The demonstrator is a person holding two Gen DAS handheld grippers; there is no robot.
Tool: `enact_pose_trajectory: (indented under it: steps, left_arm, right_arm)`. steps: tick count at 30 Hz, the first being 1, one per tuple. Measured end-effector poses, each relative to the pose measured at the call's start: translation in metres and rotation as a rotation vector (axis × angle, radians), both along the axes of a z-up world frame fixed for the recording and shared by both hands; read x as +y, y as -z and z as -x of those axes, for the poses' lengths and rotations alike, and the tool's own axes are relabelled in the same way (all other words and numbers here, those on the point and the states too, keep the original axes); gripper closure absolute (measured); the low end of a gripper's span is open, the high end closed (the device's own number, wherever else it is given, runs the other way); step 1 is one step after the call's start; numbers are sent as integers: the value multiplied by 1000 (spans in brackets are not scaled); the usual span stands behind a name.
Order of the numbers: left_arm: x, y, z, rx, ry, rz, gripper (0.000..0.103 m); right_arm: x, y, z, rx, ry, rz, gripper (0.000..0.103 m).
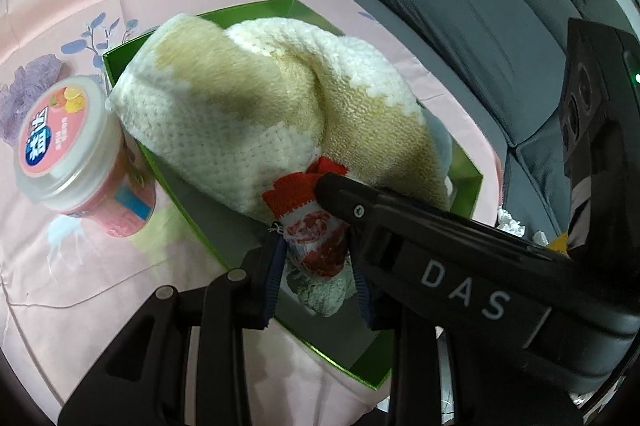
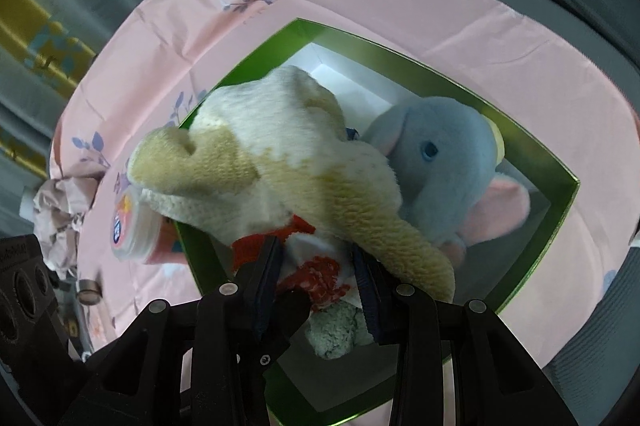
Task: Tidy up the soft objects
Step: 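Carry the red-white sock into the green box and open the right gripper, then move the right gripper back to the purple mesh bath puff and grasp it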
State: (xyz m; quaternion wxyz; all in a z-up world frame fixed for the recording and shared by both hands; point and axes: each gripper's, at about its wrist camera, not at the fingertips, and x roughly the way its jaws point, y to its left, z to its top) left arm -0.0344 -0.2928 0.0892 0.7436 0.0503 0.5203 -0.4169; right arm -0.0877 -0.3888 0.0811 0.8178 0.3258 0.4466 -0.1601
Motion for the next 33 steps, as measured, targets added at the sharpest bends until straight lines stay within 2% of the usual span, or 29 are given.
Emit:
enact_pose_trajectory:
  steps: [9, 12, 15, 16, 21, 23, 25, 31, 33]
  left_arm:
    - [-4, 1, -1, -13, -13, -18, 71]
    - [0, -3, 3, -18, -17, -2, 68]
    - [7, -10, 10, -25, -16, 25, 58]
    - [9, -14, 11, -34, -18, 31, 51]
    - [28, -37, 23, -120, -26, 76, 35]
    - [39, -46, 25, -145, -38, 99, 22]
    - [50, -53, 27, -160, -48, 120, 18]
    - [100, -66, 23, -188, -139, 177, 17]
    - [117, -66, 21, -214, -185, 172, 10]
  right_arm:
    - [-9, 6, 0, -3, 13, -43, 65]
    - [-6, 3, 1, 3, 14, -22, 57]
    - [-4, -4, 4, -10, 12, -9, 52]
    - [-3, -6, 6, -17, 12, -3, 50]
    - [5, -25, 15, -73, 12, 36, 39]
    - [10, -34, 17, -100, 9, 57, 30]
    - [16, -43, 18, -129, 3, 81, 28]
    - [42, -67, 21, -217, -41, 147, 18]
    - [51, -72, 19, -230, -56, 165, 18]
